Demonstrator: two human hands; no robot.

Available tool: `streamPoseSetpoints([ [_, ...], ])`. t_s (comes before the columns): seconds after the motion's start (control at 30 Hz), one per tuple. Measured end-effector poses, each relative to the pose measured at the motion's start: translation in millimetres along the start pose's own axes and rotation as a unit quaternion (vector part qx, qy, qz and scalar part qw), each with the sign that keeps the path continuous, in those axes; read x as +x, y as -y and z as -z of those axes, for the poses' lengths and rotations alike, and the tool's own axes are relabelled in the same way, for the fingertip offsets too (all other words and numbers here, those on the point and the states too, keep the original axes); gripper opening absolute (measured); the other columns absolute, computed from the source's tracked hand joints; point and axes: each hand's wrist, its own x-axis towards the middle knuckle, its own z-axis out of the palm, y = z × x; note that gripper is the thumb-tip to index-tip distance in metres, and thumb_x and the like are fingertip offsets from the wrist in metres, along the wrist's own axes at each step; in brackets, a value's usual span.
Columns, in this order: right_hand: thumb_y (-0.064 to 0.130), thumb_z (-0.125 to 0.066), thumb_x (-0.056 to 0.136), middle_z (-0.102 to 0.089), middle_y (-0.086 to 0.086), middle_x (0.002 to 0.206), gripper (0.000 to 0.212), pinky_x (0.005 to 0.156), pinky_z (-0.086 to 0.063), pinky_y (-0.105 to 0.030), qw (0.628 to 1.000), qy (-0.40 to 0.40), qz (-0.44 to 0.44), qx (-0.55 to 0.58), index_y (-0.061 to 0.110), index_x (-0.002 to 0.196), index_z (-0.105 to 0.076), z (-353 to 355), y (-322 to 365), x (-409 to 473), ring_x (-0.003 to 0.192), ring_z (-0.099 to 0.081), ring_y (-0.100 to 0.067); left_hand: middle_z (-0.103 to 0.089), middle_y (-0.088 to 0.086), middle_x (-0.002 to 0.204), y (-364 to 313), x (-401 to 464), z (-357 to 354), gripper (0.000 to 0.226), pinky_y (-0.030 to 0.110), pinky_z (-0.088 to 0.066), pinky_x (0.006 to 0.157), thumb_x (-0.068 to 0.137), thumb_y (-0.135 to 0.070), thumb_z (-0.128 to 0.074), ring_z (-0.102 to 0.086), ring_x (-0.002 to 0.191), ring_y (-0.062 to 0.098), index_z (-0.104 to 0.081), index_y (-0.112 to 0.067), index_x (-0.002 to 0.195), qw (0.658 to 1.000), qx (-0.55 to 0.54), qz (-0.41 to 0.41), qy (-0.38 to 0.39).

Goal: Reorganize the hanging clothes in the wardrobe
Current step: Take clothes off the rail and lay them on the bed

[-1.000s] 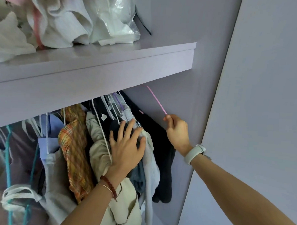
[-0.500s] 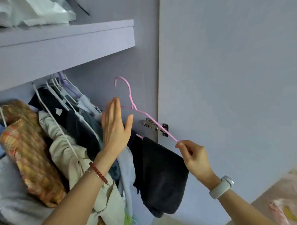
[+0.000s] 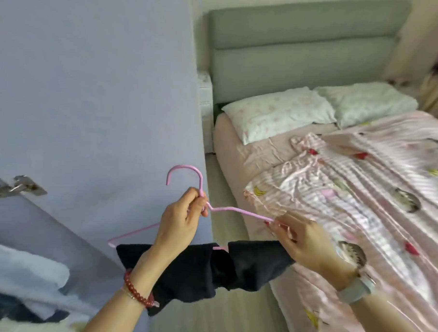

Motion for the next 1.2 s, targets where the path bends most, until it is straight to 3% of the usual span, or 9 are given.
streamPoseSetpoints([
  [0.1,0.026,-0.052,0.085,-0.063,0.004,0.078,0.023,0.049,-0.043,-0.021,0.992,-0.101,-0.048,-0.051,0.016,0.096,-0.069,28,-26,-33,0.062,-0.059,-0.011,-0.063,-0.018,0.065,-34,16,-56,0.018,0.014,-0.044,0.057,0.093,-0.026,-0.043,-0.058,0.063,-0.001,-0.051,-0.035,0.079,0.997,-0.029,-0.04,0.062],
  [0.17,0.026,-0.054,0.084,-0.064,0.005,0.076,0.022,0.048,-0.048,-0.024,0.986,-0.132,-0.085,-0.056,0.018,0.099,-0.069,43,-40,-54,0.06,-0.061,-0.011,-0.062,-0.011,0.063,-50,24,-85,0.019,0.009,-0.039,0.052,0.093,-0.023,-0.046,-0.054,0.057,-0.003,-0.054,-0.033,0.079,0.992,-0.058,-0.055,0.099],
  [0.23,0.031,-0.055,0.084,-0.065,0.007,0.07,0.02,0.044,-0.049,-0.026,0.979,-0.153,-0.121,-0.063,0.021,0.094,-0.069,54,-50,-78,0.056,-0.062,-0.011,-0.06,-0.009,0.063,-64,31,-111,0.018,0.007,-0.036,0.052,0.093,-0.021,-0.048,-0.052,0.054,-0.003,-0.056,-0.027,0.078,0.983,-0.082,-0.065,0.148],
  [0.43,0.027,-0.063,0.079,-0.062,0.008,0.056,0.013,0.044,-0.034,-0.013,0.936,-0.233,-0.237,-0.116,0.017,0.075,-0.07,67,-54,-145,0.045,-0.049,-0.004,-0.062,-0.013,0.06,-103,45,-178,0.018,0.01,-0.044,0.06,0.09,-0.023,-0.053,-0.06,0.058,-0.002,-0.061,-0.019,0.075,0.948,-0.098,-0.129,0.274],
  [0.63,0.022,-0.063,0.08,-0.063,0.005,0.058,0.014,0.039,-0.045,-0.021,0.848,-0.367,-0.324,-0.202,0.012,0.074,-0.071,100,-40,-210,0.045,-0.051,-0.007,-0.064,-0.005,0.058,-172,30,-250,0.022,0.02,-0.04,0.052,0.092,-0.024,-0.053,-0.052,0.043,-0.001,-0.061,-0.028,0.072,0.888,-0.157,-0.171,0.398],
  [0.83,0.027,-0.063,0.08,-0.067,0.002,0.063,0.019,0.042,-0.043,-0.016,0.72,-0.455,-0.4,-0.338,0.011,0.074,-0.072,138,-33,-280,0.044,-0.056,-0.012,-0.064,-0.001,0.059,-249,-17,-316,0.022,0.029,-0.046,0.06,0.093,-0.021,-0.053,-0.06,0.051,0.006,-0.065,-0.017,0.074,0.824,-0.201,-0.198,0.492],
  [1.0,0.025,-0.066,0.077,-0.068,0.0,0.066,0.015,0.041,-0.041,-0.016,0.651,-0.495,-0.418,-0.396,0.011,0.076,-0.072,182,-52,-315,0.045,-0.056,-0.014,-0.062,-0.009,0.056,-312,-39,-362,0.02,0.016,-0.043,0.05,0.092,-0.022,-0.054,-0.055,0.045,-0.001,-0.068,-0.014,0.08,0.806,-0.228,-0.266,0.477],
  [1.13,0.023,-0.065,0.077,-0.068,-0.002,0.065,0.015,0.047,-0.036,-0.013,0.646,-0.508,-0.408,-0.398,0.01,0.077,-0.072,230,-98,-321,0.045,-0.056,-0.016,-0.061,-0.012,0.055,-357,-28,-409,0.016,0.021,-0.051,0.062,0.091,-0.02,-0.056,-0.061,0.052,0.0,-0.068,-0.016,0.082,0.811,-0.251,-0.276,0.451],
  [1.2,0.022,-0.065,0.079,-0.069,-0.003,0.067,0.015,0.044,-0.035,-0.016,0.647,-0.515,-0.404,-0.391,0.009,0.078,-0.073,258,-133,-323,0.045,-0.056,-0.017,-0.058,-0.017,0.053,-383,-19,-443,0.019,0.015,-0.049,0.062,0.091,-0.021,-0.057,-0.059,0.05,-0.004,-0.071,-0.012,0.082,0.826,-0.244,-0.29,0.417],
])
